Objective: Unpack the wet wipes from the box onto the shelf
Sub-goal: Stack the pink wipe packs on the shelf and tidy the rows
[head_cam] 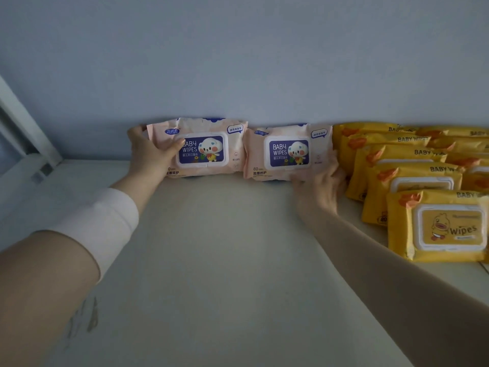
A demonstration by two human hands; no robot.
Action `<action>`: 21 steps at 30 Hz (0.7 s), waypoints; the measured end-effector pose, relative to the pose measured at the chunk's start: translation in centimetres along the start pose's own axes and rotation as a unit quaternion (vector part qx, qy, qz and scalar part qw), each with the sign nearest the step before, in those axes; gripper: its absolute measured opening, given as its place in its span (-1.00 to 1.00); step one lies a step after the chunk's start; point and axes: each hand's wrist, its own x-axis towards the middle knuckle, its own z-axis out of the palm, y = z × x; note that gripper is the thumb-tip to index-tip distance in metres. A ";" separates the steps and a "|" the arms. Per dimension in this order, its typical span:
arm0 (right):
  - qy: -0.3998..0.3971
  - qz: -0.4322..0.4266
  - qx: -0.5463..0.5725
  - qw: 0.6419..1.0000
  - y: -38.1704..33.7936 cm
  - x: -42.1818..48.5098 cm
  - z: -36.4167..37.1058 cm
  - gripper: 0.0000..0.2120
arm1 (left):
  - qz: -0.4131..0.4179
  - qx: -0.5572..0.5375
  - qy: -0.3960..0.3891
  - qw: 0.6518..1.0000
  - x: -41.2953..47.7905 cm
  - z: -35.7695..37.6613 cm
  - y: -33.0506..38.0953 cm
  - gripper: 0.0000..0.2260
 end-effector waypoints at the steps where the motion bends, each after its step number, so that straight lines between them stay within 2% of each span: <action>1: -0.004 -0.014 -0.031 0.999 -0.2 -0.8 -0.2 -0.22 | 0.021 0.044 0.027 0.998 -0.7 -0.2 0.4 -0.33; 3: -0.027 -0.044 -0.091 0.994 -0.3 -2.0 -0.9 -0.29 | 0.085 0.160 0.074 0.981 -2.1 -0.8 1.3 -0.33; 5: -0.054 -0.096 -0.168 0.980 -0.3 -2.6 -2.3 -0.39 | 0.173 0.275 0.074 0.943 -3.9 -1.0 2.9 -0.43; 7: -0.068 -0.171 -0.237 0.954 -0.3 -2.8 -4.4 -0.46 | 0.282 0.364 0.009 0.888 -6.2 -0.5 5.1 -0.52; 9: -0.082 -0.241 -0.291 0.922 0.0 -3.0 -7.3 -0.47 | 0.357 0.453 -0.089 0.812 -8.8 0.6 7.8 -0.57; 11: -0.093 -0.286 -0.333 0.894 0.6 -3.1 -10.9 -0.50 | 0.378 0.532 -0.156 0.741 -11.8 2.2 10.9 -0.62; 13: -0.101 -0.287 -0.362 0.881 1.6 -3.3 -15.2 -0.53 | 0.376 0.581 -0.190 0.696 -15.4 3.7 14.1 -0.64; 15: -0.103 -0.265 -0.377 0.881 3.4 -3.6 -20.1 -0.54 | 0.371 0.604 -0.204 0.675 -19.7 5.4 17.2 -0.61; 19: -0.083 -0.202 -0.393 0.893 9.3 -5.0 -31.7 -0.54 | 0.359 0.567 -0.249 0.699 -29.7 9.4 23.2 -0.61; 21: -0.087 -0.161 -0.400 0.898 13.2 -6.2 -38.0 -0.53 | 0.366 0.569 -0.287 0.678 -35.3 12.1 26.0 -0.57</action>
